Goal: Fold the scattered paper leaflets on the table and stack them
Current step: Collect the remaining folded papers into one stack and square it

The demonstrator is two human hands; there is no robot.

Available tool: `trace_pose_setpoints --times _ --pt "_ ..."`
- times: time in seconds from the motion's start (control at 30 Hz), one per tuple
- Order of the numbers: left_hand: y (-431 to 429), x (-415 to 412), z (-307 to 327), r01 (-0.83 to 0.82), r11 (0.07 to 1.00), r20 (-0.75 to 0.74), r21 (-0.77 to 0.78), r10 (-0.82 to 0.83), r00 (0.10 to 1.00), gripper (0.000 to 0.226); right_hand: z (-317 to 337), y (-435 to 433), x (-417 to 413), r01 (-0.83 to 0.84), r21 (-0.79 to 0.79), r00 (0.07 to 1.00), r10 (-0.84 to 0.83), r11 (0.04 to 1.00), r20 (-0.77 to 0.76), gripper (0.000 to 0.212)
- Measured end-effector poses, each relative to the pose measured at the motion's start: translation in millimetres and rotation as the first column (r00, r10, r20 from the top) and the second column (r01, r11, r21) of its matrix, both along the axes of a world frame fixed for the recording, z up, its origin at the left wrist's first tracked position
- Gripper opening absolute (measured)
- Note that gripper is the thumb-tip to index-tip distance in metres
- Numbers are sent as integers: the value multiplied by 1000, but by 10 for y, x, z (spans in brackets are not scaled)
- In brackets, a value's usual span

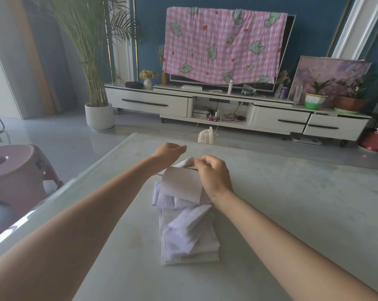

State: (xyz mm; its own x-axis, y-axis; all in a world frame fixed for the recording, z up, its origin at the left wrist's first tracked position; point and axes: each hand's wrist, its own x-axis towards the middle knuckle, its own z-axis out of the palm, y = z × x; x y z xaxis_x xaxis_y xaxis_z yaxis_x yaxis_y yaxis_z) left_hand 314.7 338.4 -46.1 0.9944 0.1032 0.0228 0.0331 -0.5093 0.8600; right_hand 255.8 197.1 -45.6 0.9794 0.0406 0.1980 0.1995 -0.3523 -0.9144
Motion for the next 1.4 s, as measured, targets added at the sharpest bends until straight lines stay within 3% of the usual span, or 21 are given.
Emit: trace_pose_setpoints --times 0.23,0.33,0.47,0.57,0.63,0.73,0.87,0.93,1.03,1.17,1.2,1.33,1.4 --pt "19 -399 64 -132 989 172 65 119 978 15 11 -140 -199 28 58 1000 -28 998 -12 13" --pt "28 -775 143 -159 986 245 53 142 959 27 33 -292 -417 4 103 1000 -4 995 1 13" --pt "-1 -1375 151 -111 987 320 118 68 945 26 30 -527 -727 -79 1 997 79 997 14 13" --pt "-12 -1696 37 -104 961 300 257 23 954 28 12 -591 -856 -102 -101 995 100 990 -26 16" --pt "28 -1863 -61 -136 928 245 346 51 968 46 12 -608 -925 -104 -159 995 102 982 -20 25" --pt "117 -2063 -194 -134 900 63 415 118 991 91 20 -636 -1009 -129 -189 992 128 974 -18 43" --pt "152 -2166 -286 13 896 -150 444 60 987 157 2 -627 -1058 -101 -257 992 118 961 52 48" --pt "158 -2178 -335 118 852 -186 511 -24 982 170 -13 -627 -1081 -95 -317 986 133 944 101 49" --pt "181 -2128 -403 120 862 -137 493 -60 989 163 -42 -636 -1110 -158 -444 961 240 882 136 56" --pt "187 -2032 -460 -38 933 9 359 37 999 72 -66 -681 -1130 -193 -613 929 343 766 137 55" --pt "177 -2025 -454 -59 945 13 322 58 998 58 -84 -691 -1134 -188 -660 921 364 727 140 50" --pt "37 -2010 -409 -150 989 -15 11 150 988 46 -190 -702 -1204 -123 -770 894 407 626 188 37" --pt "-69 -2005 -392 -214 962 -14 -168 215 977 25 -267 -698 -1267 -104 -808 875 440 579 203 37"
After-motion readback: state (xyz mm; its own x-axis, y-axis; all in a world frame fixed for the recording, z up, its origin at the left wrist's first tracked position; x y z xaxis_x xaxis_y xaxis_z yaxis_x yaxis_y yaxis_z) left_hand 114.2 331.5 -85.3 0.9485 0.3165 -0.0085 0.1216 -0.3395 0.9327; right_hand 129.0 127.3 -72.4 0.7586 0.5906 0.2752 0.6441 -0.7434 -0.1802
